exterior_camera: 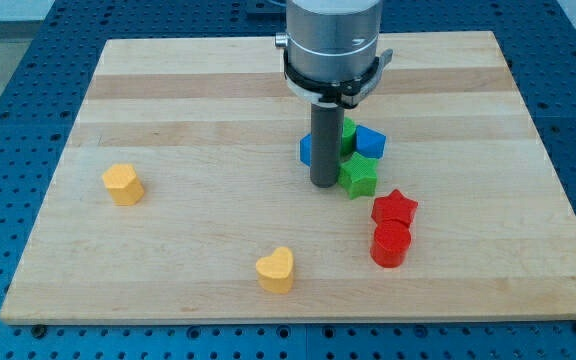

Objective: Push the green star into the green circle

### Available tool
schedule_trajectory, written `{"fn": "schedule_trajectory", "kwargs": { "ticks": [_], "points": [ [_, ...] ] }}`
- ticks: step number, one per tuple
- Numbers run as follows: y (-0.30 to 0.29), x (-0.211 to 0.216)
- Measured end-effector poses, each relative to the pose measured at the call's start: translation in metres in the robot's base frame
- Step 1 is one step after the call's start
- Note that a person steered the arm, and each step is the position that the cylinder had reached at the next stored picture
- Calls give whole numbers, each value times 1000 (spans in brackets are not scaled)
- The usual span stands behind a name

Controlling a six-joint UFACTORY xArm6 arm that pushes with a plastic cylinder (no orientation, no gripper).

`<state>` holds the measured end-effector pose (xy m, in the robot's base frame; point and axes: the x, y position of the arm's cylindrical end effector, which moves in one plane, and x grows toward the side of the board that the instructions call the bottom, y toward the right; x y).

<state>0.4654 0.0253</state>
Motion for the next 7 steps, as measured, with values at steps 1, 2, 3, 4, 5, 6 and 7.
{"fn": "schedule_trajectory", "kwargs": {
  "ticks": [1,2,3,4,5,6,7],
  "points": [
    [0,23],
    [4,70],
    [17,109],
    [34,104],
    [40,82],
    [39,57],
    [30,20]
  ]
}}
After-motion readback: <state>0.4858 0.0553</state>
